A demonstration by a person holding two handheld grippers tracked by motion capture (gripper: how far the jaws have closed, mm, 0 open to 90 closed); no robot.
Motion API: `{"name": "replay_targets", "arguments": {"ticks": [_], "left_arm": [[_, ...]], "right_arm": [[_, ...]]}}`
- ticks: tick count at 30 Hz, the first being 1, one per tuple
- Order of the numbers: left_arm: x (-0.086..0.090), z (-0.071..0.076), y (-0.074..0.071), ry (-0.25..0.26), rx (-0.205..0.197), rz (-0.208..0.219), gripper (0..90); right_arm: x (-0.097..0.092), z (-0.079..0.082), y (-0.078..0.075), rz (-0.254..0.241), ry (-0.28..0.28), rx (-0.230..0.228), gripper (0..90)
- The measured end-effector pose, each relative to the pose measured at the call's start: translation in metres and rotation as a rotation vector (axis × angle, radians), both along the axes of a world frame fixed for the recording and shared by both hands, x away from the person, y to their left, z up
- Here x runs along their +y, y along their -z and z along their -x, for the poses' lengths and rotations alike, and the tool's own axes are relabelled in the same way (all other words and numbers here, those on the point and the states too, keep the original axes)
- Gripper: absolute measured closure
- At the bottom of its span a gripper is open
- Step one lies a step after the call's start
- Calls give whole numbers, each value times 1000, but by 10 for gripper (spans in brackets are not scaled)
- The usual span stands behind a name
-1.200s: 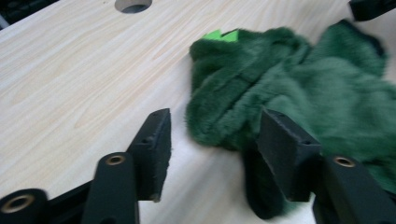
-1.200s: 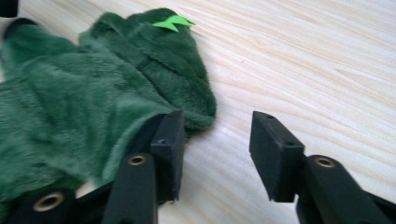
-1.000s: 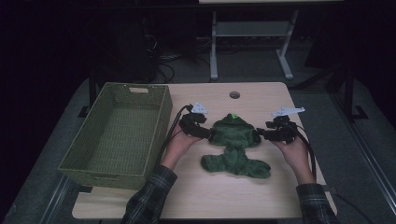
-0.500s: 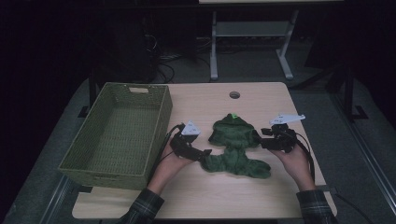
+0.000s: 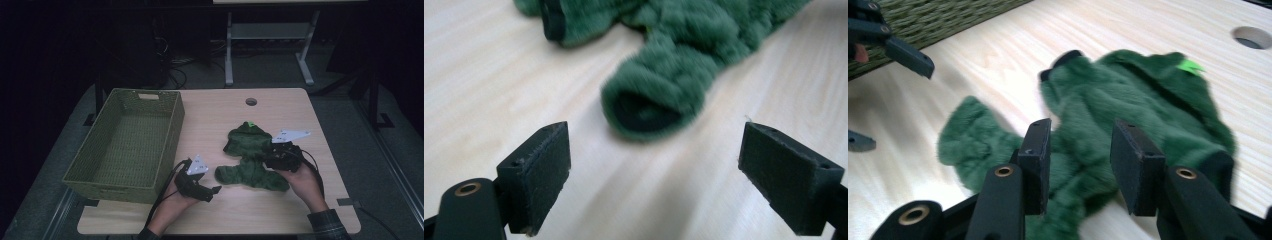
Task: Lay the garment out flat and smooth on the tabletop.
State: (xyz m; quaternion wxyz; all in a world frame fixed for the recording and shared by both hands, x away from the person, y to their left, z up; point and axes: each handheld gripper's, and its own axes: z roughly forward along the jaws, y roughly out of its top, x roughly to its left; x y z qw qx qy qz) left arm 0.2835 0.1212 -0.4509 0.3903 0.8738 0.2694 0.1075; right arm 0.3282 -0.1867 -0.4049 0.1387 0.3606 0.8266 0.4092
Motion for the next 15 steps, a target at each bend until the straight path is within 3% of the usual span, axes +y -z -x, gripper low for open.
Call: {"name": "replay_targets", "arguments": {"ticks": [3,5,10,15], "left_arm": [[3,6,3,0,4,-9,127],[7,15,10,-12,19,13,133],[10,26,16,-21,14,1,133],[10,32,23,-9,20,-15,134]], "right_arm": [[7,2,0,3,-23,5,630],[19,5,1,-1,-57,13,655],[34,9,3,-13,-103,30,681],[62,18,9,1,-176,50,702]]}}
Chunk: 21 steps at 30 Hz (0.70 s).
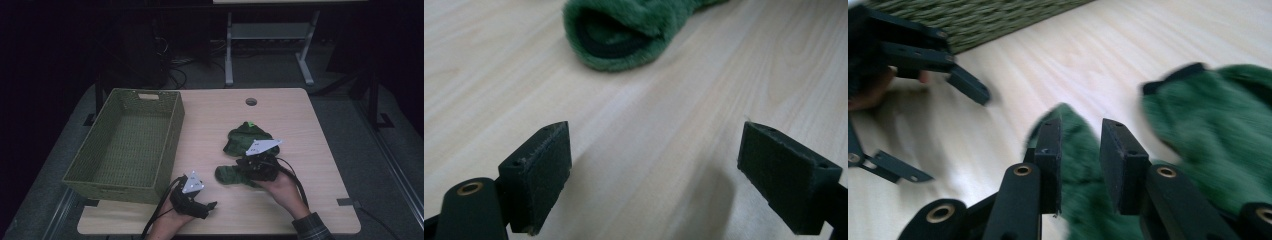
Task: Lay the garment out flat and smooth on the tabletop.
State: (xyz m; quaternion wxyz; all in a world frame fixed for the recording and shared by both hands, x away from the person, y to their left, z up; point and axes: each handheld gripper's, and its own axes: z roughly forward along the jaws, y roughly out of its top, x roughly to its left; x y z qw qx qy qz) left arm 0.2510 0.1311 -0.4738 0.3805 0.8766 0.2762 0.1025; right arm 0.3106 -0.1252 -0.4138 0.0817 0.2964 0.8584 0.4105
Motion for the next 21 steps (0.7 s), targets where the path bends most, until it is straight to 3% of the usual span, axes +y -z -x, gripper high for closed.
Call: {"name": "replay_targets", "arguments": {"ticks": [8,10,12,16,21], "left_arm": [[3,2,3,18,-5,-2,131],[2,3,3,24,-28,-27,133],[2,3,3,26,-28,-32,132],[3,3,3,31,-23,-30,132],[3,3,3,34,-23,-32,133]], "right_arm": [[25,7,5,0,-50,2,746],[33,8,8,0,-59,7,746],[40,9,11,8,-71,9,745],[53,8,28,70,-75,-4,735],[59,7,41,112,-50,-13,730]]}}
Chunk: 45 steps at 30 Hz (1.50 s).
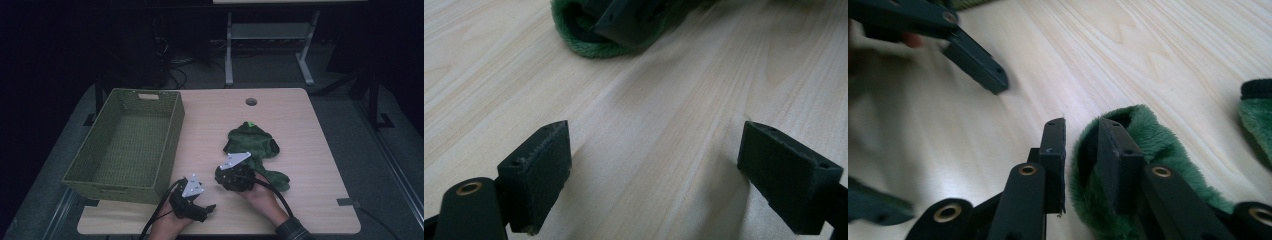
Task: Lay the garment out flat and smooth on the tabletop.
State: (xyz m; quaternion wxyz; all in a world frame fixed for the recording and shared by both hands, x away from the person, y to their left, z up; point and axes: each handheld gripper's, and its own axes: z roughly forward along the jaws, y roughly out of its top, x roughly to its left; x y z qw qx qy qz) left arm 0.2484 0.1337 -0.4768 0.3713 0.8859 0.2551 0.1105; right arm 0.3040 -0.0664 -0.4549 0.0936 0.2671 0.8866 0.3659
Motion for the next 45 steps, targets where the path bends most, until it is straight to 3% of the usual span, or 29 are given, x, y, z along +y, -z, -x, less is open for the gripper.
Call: {"name": "replay_targets", "arguments": {"ticks": [6,7,8,15,17,20,32,45], "left_arm": [[0,-1,0,5,-2,-2,133],[0,-1,0,5,-2,-1,133],[0,-1,0,6,-1,0,132],[-1,-1,0,6,0,1,133],[-1,-1,0,5,1,3,133],[-1,-1,0,7,1,0,133],[0,-2,0,14,1,6,135],[-1,-2,0,15,1,11,135]], "right_arm": [[5,0,9,37,11,-6,731],[7,2,11,45,10,-19,742],[9,4,12,50,8,-35,816],[8,7,12,27,4,-8,873],[4,6,11,4,-10,33,873],[3,6,8,-13,-30,40,873],[-14,14,-22,-165,-58,17,873],[-39,13,-40,-247,-23,-1,869]]}}
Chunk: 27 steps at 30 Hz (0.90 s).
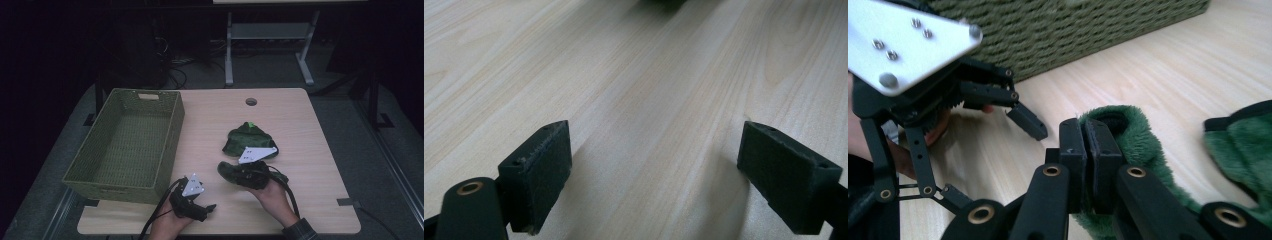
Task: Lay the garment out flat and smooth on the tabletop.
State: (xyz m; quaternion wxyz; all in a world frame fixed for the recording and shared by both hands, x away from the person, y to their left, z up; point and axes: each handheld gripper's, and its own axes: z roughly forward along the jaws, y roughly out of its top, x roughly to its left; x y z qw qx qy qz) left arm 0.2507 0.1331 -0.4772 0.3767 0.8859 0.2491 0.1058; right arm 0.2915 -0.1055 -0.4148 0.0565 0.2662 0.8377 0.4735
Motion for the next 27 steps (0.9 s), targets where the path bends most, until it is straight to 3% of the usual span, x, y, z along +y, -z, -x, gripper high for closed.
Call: {"name": "replay_targets", "arguments": {"ticks": [8,27], "left_arm": [[-1,-2,0,1,1,2,138],[-1,-2,0,-1,1,4,138]], "right_arm": [[-27,-8,-8,-39,50,-2,865],[-63,-6,6,-12,150,31,829]]}}
